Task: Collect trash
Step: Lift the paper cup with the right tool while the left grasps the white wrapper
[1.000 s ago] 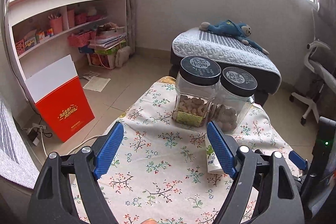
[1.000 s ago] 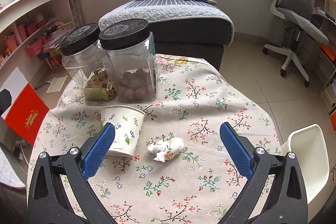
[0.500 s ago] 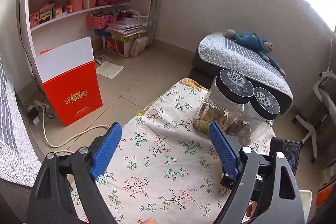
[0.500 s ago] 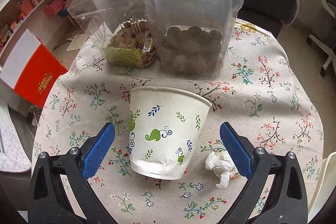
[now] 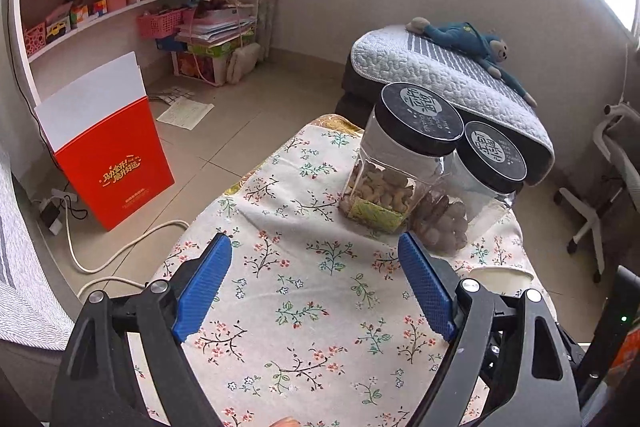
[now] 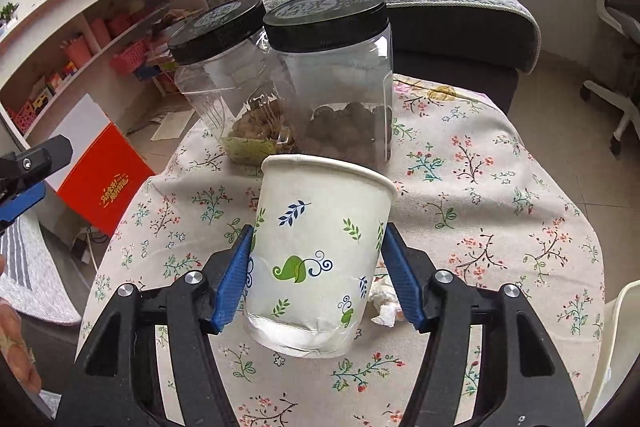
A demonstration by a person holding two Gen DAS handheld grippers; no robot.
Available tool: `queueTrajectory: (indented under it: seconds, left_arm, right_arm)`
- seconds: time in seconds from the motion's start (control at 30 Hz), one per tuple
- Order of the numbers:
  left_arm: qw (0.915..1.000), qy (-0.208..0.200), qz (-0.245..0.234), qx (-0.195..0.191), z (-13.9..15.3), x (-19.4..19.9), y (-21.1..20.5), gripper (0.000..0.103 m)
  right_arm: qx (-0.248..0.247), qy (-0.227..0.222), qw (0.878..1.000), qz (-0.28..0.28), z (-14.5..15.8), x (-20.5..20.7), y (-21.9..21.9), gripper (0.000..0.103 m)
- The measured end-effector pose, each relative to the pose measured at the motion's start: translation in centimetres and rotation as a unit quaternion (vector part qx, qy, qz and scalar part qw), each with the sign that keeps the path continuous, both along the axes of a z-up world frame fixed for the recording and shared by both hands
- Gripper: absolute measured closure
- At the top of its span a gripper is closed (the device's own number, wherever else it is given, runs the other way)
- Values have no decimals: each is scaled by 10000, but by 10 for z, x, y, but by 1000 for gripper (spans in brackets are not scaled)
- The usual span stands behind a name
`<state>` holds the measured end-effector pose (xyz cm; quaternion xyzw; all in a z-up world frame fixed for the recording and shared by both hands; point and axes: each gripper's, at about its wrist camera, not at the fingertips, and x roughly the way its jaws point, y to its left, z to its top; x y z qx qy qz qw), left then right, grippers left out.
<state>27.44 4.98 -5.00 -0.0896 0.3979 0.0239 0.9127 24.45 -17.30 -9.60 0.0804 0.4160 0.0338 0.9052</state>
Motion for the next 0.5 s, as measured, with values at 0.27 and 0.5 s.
queueTrajectory:
  seconds: [0.27,0.5]
  left_arm:
    - [9865,1005,-1286,-101,-46,16,-99,20]
    - [9580,1128,-2472,922,-89,10,-192,20]
  right_arm:
    - [265,-92,9926,-1182,41,-76,-106,41]
    - [625,-88,9835,-1697,43,-126,-161,39]
